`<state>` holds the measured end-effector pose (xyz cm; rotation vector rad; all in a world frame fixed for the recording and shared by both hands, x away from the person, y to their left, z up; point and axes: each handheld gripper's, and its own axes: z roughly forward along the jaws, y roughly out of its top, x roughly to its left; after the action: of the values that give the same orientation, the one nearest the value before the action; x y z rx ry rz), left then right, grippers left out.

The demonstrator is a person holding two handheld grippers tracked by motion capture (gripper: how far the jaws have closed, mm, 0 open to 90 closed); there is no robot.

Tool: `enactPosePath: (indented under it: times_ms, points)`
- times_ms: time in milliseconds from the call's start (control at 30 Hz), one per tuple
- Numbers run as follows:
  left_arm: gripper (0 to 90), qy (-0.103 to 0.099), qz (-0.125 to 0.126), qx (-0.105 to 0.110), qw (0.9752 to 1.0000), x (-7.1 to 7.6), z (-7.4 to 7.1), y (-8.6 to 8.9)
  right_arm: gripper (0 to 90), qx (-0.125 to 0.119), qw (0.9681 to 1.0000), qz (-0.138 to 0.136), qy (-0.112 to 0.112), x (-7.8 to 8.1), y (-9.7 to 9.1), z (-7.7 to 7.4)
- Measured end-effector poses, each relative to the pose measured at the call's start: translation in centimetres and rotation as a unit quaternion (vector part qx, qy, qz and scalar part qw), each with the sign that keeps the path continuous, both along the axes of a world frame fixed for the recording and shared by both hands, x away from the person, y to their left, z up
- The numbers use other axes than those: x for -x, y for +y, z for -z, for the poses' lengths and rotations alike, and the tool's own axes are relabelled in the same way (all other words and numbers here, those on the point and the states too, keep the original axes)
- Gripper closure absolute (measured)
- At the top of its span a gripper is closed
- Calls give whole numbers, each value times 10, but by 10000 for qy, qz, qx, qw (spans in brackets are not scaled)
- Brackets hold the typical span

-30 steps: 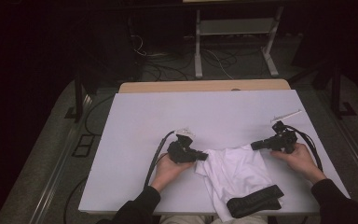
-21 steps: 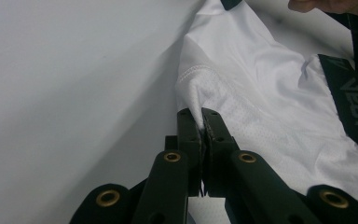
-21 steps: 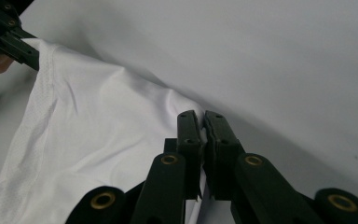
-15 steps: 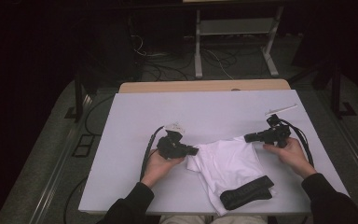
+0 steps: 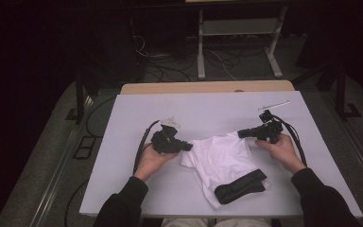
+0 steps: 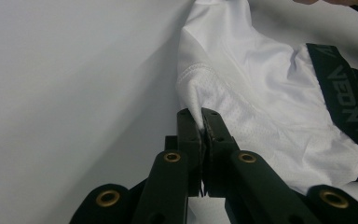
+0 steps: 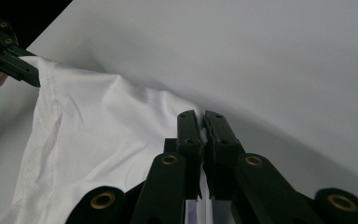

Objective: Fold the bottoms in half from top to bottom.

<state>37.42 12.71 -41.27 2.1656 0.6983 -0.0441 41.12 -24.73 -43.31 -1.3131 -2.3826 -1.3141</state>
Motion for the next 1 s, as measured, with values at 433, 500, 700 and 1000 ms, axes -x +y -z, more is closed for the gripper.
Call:
enactPosePath:
  times_ms: [433, 500, 700, 1000]
  points:
    - [868, 95, -72, -202, 9997, -38, -5, 19, 837, -62, 9997, 220, -129, -12, 20, -2]
    - [868, 60, -53, -314, 9995, -42, -6, 18, 837, -60, 9995, 270, -176, -12, 22, -2]
    - [868, -49, -141, -382, 9992, -60, -14, 20, 837, -85, 9988, 406, -248, -19, 27, -5]
    - [867, -143, -519, -297, 9981, -83, -13, 22, 837, -16, 9967, 716, -375, -33, 32, -8]
